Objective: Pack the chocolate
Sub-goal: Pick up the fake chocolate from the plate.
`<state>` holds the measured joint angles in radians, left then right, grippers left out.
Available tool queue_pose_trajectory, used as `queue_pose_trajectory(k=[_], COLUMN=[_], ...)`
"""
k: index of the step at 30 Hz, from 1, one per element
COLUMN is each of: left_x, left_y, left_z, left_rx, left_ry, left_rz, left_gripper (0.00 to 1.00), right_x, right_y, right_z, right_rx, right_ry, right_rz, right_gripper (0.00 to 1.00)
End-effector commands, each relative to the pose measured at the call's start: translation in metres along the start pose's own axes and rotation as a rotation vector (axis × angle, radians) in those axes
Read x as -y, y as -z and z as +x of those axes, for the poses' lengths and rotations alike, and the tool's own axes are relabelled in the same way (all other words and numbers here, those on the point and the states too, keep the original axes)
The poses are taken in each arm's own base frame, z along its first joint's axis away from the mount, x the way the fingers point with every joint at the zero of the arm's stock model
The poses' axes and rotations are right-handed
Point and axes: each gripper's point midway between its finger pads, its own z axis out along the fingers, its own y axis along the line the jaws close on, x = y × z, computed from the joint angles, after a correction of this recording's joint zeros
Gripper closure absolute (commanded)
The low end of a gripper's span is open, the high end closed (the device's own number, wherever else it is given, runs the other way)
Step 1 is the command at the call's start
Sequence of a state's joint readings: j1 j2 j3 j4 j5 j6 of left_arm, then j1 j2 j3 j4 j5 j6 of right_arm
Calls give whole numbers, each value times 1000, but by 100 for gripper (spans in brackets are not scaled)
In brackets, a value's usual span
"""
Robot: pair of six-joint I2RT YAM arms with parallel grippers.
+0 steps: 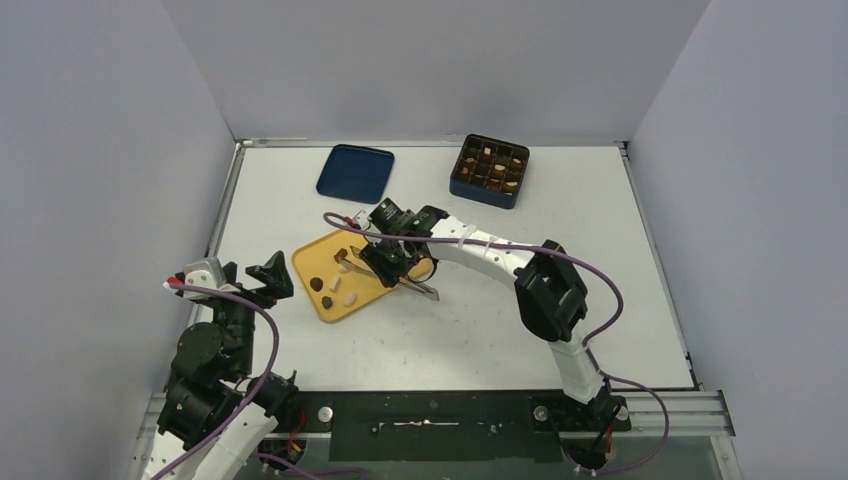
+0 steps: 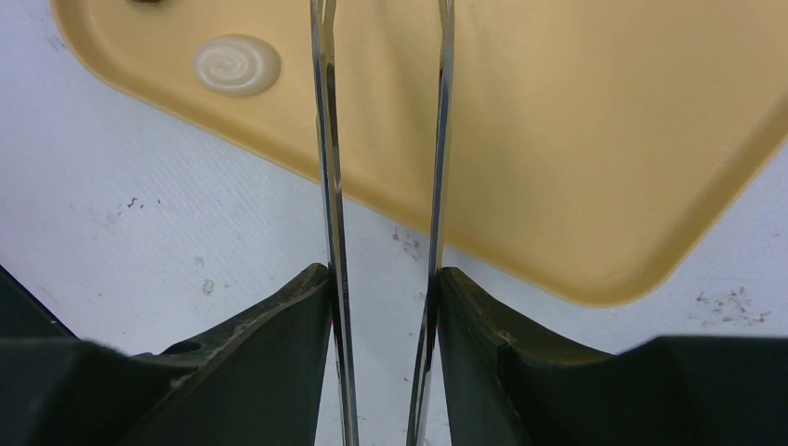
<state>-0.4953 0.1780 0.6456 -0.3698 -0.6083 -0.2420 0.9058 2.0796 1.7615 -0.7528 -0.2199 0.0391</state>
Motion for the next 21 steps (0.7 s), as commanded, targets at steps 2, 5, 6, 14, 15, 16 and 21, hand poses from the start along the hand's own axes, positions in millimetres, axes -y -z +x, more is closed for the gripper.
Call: queue_pose_trajectory(k=[2, 5, 6, 14, 15, 16, 21], left_x=[0, 0, -1, -1, 0, 0, 0], left_y=[2, 2, 3, 2, 2, 2, 2], left_z=[-17, -16, -17, -16, -16, -16, -16], left_rx=[49, 49, 49, 48, 48, 48, 48], left_ry=[26, 26, 27, 28, 27, 27, 27], left_rz=[-1, -1, -1, -1, 0, 0, 0], left_gripper=[4, 5, 4, 4, 4, 4, 4], right_x=[-16, -18, -19, -13, -12, -13, -15], right_y=[-1, -4, -5, -14, -15, -16, -17], right_z=[-10, -11, -11, -15, -15, -15, -19], right_rx=[13, 11, 9, -1, -6, -7, 3], right_ry=[55, 59, 59, 49, 48, 49, 55], right_rz=[-33, -40, -41, -13, -8, -7, -5], right_gripper=[57, 56, 56, 56, 56, 56, 57])
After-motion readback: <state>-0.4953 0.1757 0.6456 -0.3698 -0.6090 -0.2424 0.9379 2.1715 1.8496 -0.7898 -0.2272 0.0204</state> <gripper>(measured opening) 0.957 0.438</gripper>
